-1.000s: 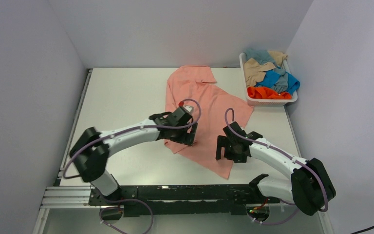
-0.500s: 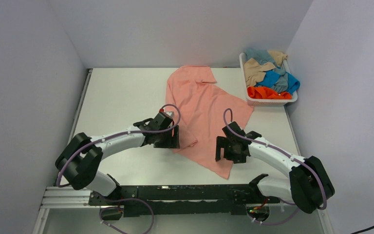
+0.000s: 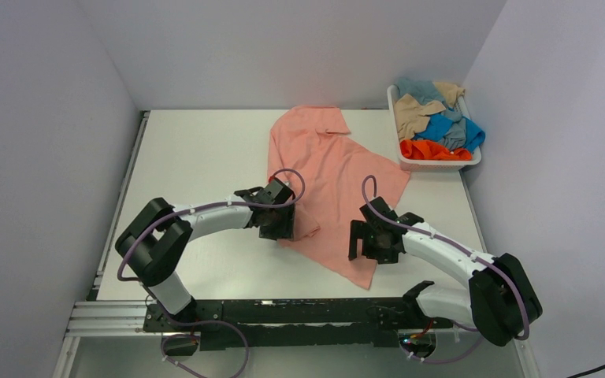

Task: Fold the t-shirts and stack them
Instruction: Flatten out the tshirt

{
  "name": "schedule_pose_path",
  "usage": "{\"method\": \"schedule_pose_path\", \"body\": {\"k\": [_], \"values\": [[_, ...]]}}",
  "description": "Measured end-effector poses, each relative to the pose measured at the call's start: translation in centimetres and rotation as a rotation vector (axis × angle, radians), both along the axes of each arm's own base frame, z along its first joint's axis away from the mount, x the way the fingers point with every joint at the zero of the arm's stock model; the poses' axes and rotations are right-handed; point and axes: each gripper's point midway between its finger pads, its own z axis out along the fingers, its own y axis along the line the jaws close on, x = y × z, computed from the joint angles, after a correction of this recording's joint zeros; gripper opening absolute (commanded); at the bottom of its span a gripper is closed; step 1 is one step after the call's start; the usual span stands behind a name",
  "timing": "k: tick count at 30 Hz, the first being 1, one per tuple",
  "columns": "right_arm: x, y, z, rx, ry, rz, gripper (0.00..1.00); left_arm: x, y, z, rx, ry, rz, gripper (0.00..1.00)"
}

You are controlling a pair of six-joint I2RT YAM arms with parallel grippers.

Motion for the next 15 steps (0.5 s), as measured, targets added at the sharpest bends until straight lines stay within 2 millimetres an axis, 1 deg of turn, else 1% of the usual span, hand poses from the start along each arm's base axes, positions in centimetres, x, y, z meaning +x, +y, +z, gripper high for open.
{"method": "schedule_pose_path", "body": {"k": [4,8,9,11,15], "values": [[-0.01,-0.01,0.0,0.001,-0.002,-0.001,0.91,-0.01,0.05,-0.25,0.039,0.005,-0.001,0.47],[-0.01,-0.01,0.01,0.004,-0.005,-0.002,0.91,0.27,-0.02,-0.43,0.072,0.01,0.001,0.3],[0.0,-0.01,0.01,0.004,-0.006,-0.002,0.91,0.26,0.01,-0.45,0.078,0.009,0.002,0.28],[-0.01,-0.01,-0.01,0.003,-0.006,-0.003,0.9,0.1,0.29,-0.51,0.096,0.01,0.004,0.24],[-0.02,-0.03,-0.02,0.003,-0.005,-0.004,0.9,-0.09,0.91,-0.6,0.129,0.013,0.018,0.24]]}}
